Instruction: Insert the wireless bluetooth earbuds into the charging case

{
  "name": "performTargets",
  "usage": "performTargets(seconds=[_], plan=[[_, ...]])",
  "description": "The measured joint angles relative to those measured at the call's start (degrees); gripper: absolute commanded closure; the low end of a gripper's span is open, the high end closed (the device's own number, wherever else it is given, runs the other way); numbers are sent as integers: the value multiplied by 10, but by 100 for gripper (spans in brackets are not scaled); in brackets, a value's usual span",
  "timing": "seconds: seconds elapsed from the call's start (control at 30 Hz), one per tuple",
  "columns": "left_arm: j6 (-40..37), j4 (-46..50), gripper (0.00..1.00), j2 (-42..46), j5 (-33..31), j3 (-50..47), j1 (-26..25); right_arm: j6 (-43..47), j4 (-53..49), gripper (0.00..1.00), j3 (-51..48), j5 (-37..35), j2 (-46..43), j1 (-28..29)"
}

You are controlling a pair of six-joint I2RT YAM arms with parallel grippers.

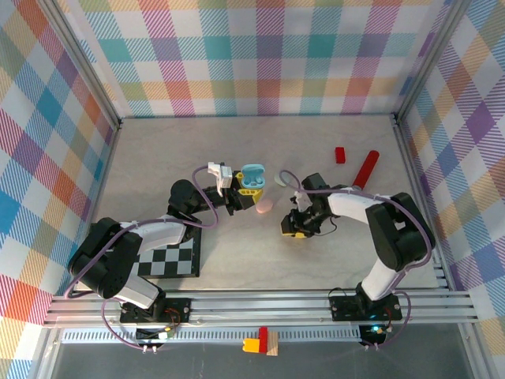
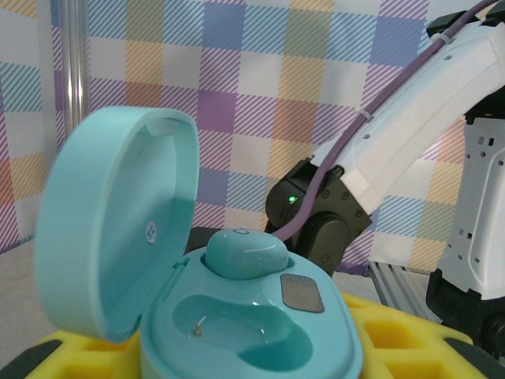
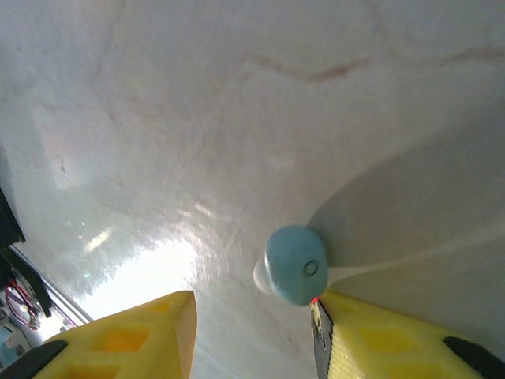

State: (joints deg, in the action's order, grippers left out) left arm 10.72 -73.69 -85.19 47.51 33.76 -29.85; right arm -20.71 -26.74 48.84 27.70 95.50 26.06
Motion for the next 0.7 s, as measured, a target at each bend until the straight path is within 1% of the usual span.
performTargets(seconds=[0.17,0.37,0.47,0.53,0.7], plan=[[0,0,59,2,0,0,0,-7,-5,59,-4,-42,-45,5],[0,0,59,3,0,0,0,-20,9,59,0,-73,-41,2],[0,0,59,7,0,0,0,-24,20,59,4,-73,-24,2],[0,0,59,8,0,0,0,-25,27,62,5,-68,-13,2],[0,0,58,8,0,0,0,-26,36,64,8,-50,6,-2]])
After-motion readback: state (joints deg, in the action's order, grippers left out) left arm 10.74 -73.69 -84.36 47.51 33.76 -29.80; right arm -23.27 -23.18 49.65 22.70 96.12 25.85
